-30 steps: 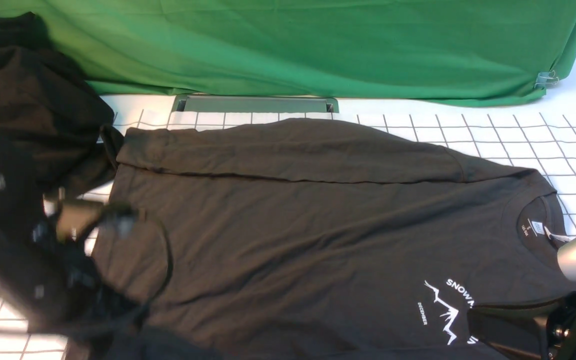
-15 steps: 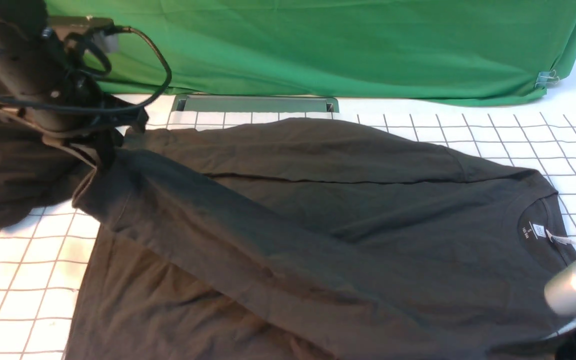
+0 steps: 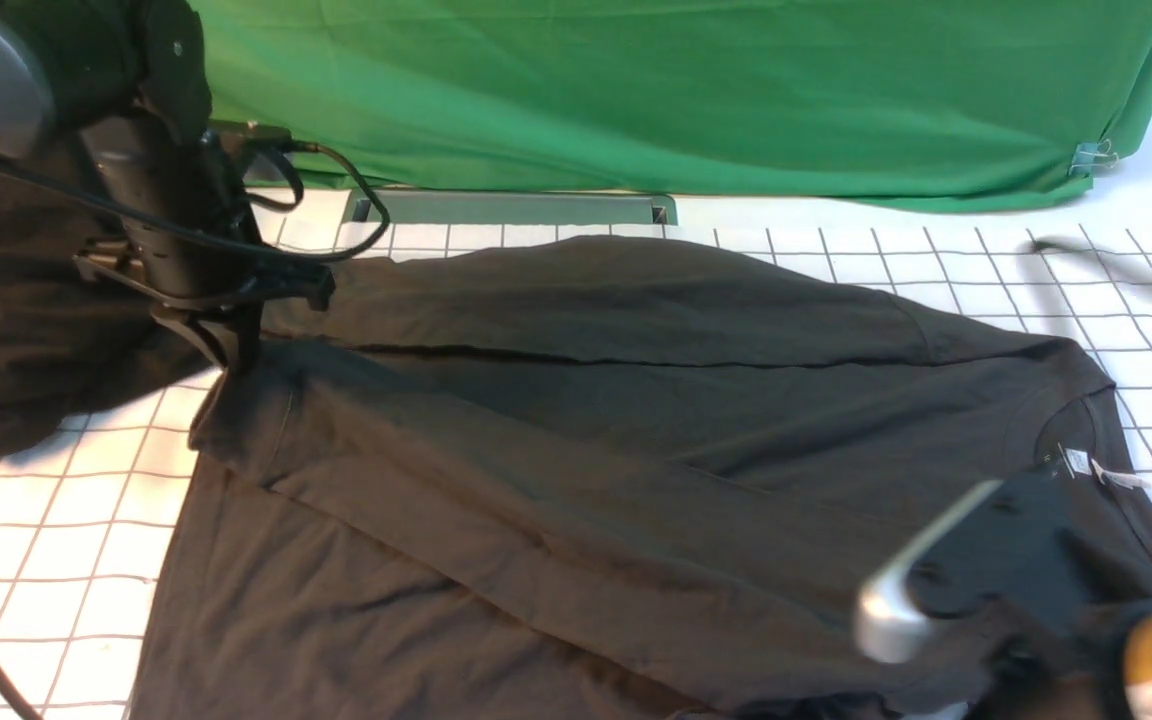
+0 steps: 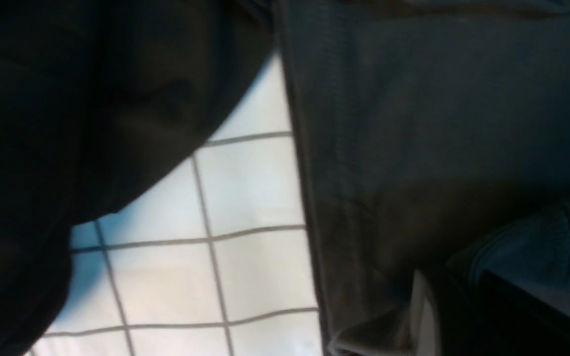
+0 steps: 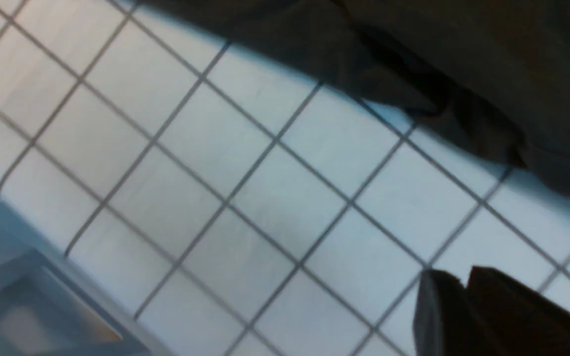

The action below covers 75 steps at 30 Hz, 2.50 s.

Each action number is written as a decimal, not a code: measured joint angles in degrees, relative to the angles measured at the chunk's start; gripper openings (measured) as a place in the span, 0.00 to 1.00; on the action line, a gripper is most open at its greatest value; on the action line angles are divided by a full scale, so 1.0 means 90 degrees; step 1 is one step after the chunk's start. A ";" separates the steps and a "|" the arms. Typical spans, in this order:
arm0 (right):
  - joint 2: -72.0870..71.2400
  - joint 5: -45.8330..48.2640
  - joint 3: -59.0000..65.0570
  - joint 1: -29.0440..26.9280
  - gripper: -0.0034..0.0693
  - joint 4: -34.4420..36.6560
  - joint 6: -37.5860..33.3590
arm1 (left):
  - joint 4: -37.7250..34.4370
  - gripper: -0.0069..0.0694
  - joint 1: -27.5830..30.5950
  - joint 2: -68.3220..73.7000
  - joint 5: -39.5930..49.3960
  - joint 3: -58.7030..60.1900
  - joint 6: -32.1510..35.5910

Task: Fold a long-sleeved shirt over a white checkered tablecloth.
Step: 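Fold the left side of the black T-shirt inward over its body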

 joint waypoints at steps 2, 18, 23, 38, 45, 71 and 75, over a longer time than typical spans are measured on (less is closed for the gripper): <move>0.0517 -0.0414 -0.0008 0.0000 0.31 0.0000 0.0000 | 0.0107 0.11 0.0020 0.0009 -0.0131 0.0000 -0.0196; 0.2689 -0.1531 -0.0912 -0.0167 0.56 -0.0319 0.0001 | 0.0101 0.11 0.0043 0.0021 -0.0525 -0.0011 -0.0372; 0.2835 -0.1508 -0.0940 -0.0287 0.56 -0.0504 0.0019 | 0.0073 0.11 0.0043 0.0021 -0.0518 -0.0011 -0.0372; 0.2572 -0.0641 -0.0945 -0.0306 0.08 -0.0797 0.0200 | -0.0277 0.11 0.0043 0.0021 -0.0317 -0.0011 -0.0372; 0.1613 -0.0062 -0.0560 0.0201 0.08 -0.0785 0.0631 | -0.0355 0.11 0.0043 0.0021 0.0047 -0.0011 -0.0287; 0.1268 0.0411 -0.0106 0.0880 0.23 -0.0273 0.1492 | -0.0636 0.14 0.0037 0.0021 0.0217 -0.0011 0.0254; 0.1268 0.0470 -0.0106 0.0880 0.42 -0.0262 0.1492 | -0.0415 0.27 0.0037 0.0021 0.0257 -0.0011 0.0274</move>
